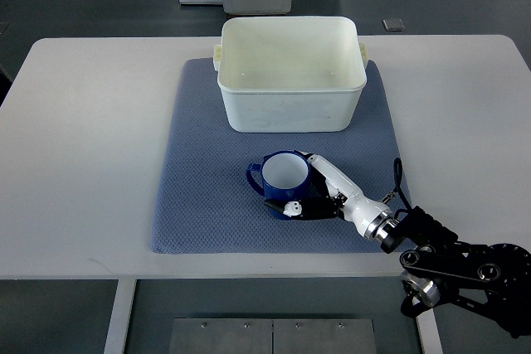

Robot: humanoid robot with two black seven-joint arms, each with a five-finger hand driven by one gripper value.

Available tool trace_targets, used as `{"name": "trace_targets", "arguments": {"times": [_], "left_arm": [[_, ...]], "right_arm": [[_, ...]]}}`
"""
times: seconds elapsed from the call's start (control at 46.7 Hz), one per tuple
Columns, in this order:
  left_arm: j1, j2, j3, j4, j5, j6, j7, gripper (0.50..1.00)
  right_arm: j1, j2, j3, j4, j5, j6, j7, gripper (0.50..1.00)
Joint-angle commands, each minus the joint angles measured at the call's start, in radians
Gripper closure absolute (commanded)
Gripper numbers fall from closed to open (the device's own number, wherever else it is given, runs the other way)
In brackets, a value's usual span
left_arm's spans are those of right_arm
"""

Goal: Place cup in box with right hand
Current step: 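Close the right hand on the mug and begin lifting it, then carry the held mug up and over the white tub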

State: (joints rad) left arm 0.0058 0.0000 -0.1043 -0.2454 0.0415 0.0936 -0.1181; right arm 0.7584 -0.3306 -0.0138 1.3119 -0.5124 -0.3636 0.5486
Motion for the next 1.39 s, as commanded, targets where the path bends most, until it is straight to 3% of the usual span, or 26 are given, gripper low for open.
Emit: {"name": "trace_targets", "arguments": {"times": [0.0,0.257,0.706,1.092,1.37], "left_arm": [[0.0,0.0,0.0,0.0,0.0,0.0,0.0,0.5],[-0.001,0.0,0.0,0.0,0.0,0.0,0.0,0.5],[-0.001,0.0,0.0,0.0,0.0,0.0,0.0,0.5],[0.0,0.0,0.0,0.0,0.0,0.0,0.0,0.5],[-0.001,0.0,0.0,0.0,0.0,0.0,0.0,0.5]], "right_arm": [[0.001,-0.001,0.002,0.006,0.009,0.0,0.002,1.0],[0.004,-0.025,0.012,0.049,0.022,-0.003,0.014,1.0],[0.015,-0.18,0.012,0.202,0.038,-0.015,0.054,1.0],[0.022,-0.185,0.041,0.276,0.038,-0.015,0.062,1.0],[0.133,-0.229,0.048,0.314,0.08,-0.009,0.051,1.0]]}}
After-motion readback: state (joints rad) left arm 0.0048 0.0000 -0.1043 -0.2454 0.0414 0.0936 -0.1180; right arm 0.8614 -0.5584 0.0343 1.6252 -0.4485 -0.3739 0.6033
